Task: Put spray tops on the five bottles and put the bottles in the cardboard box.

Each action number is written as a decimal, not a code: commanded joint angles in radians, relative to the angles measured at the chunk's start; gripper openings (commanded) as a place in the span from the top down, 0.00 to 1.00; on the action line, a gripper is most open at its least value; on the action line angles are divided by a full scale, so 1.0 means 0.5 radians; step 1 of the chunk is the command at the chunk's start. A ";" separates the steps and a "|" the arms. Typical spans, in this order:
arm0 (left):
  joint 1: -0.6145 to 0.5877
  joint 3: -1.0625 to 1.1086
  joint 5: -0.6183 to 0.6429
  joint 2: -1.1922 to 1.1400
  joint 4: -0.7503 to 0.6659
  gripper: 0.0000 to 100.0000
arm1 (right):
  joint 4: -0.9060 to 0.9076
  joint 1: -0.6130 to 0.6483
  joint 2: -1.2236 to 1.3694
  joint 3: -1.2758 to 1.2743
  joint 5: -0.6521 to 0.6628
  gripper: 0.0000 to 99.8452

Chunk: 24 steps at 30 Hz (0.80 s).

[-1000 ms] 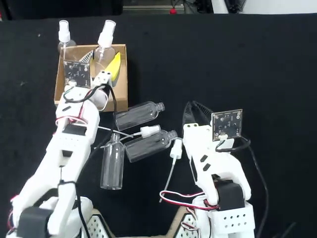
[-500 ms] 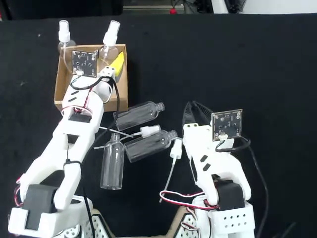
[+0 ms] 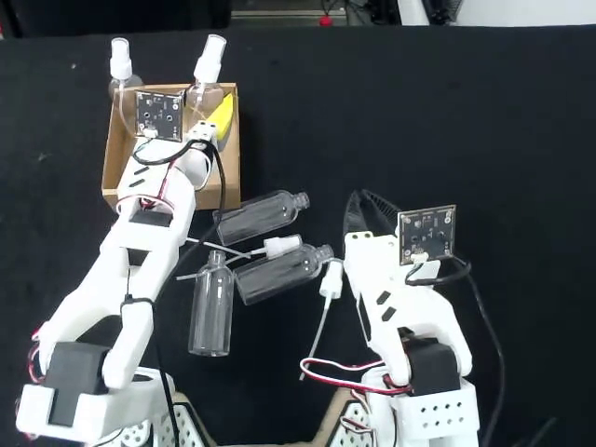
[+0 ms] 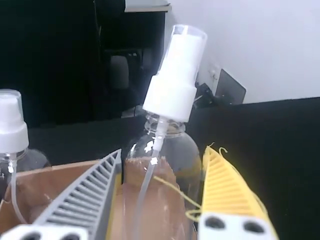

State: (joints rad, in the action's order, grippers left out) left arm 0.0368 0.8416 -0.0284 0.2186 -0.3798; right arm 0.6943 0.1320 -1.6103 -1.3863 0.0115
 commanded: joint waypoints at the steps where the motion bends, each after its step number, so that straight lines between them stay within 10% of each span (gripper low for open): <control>1: -0.023 -0.109 -0.003 -0.126 -0.264 0.81 | -0.058 0.018 -0.023 0.008 0.025 0.97; 9: -0.069 -0.118 -0.003 -0.641 -1.191 0.81 | -0.058 0.018 -0.023 0.008 0.028 0.97; 24: -0.072 -0.612 -0.015 -1.181 -1.218 0.81 | -0.058 0.021 -0.023 0.008 0.028 0.97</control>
State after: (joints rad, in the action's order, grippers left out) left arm 0.0123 0.6375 -0.0284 -0.3491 -0.9567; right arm 0.6943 0.1320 -1.6103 -1.3863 0.0115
